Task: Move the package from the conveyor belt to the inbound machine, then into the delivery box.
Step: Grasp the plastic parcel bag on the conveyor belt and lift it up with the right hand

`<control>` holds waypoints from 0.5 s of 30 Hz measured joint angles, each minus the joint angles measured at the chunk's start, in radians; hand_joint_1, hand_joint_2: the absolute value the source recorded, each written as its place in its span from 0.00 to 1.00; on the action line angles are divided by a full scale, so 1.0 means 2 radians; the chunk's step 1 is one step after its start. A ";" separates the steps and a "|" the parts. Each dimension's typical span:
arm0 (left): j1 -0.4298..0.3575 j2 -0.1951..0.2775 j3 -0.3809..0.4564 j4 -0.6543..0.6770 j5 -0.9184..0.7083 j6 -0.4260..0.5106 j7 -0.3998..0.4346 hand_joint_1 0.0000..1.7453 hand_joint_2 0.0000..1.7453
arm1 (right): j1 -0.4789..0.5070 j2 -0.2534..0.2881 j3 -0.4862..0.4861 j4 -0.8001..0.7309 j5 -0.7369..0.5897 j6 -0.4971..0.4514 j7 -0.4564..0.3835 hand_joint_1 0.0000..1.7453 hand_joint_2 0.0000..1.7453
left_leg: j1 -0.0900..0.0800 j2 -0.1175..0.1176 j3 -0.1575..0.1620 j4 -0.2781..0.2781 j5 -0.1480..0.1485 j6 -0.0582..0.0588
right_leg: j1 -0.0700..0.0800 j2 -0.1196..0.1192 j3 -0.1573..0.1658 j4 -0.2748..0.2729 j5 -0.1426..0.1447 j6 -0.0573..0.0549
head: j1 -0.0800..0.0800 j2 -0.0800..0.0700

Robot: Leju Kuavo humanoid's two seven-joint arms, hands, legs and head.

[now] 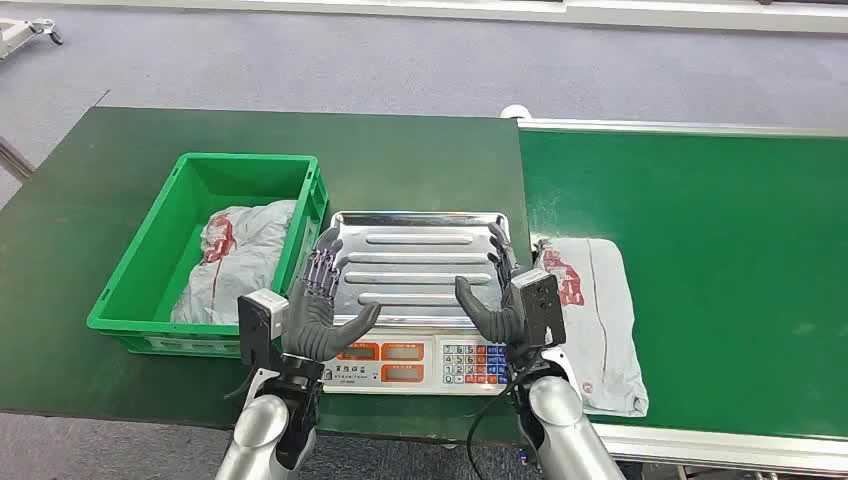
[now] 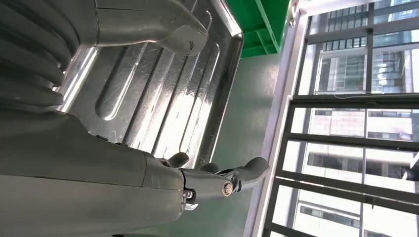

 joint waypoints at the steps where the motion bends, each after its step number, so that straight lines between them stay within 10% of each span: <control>1: 0.000 0.000 0.000 0.000 0.000 0.000 0.000 0.00 1.00 | 0.000 0.000 0.000 0.000 0.000 0.000 0.000 0.00 1.00 | 0.000 0.000 0.000 0.000 0.000 0.000 | 0.000 0.000 0.000 0.000 0.000 0.000 | 0.000 0.000; 15: 0.000 0.000 0.000 0.000 0.000 0.001 0.000 0.00 1.00 | -0.002 0.000 -0.004 0.000 0.014 -0.015 0.007 0.00 1.00 | 0.000 0.000 0.000 0.000 0.000 0.000 | 0.000 0.000 0.000 0.000 0.000 0.000 | 0.000 0.000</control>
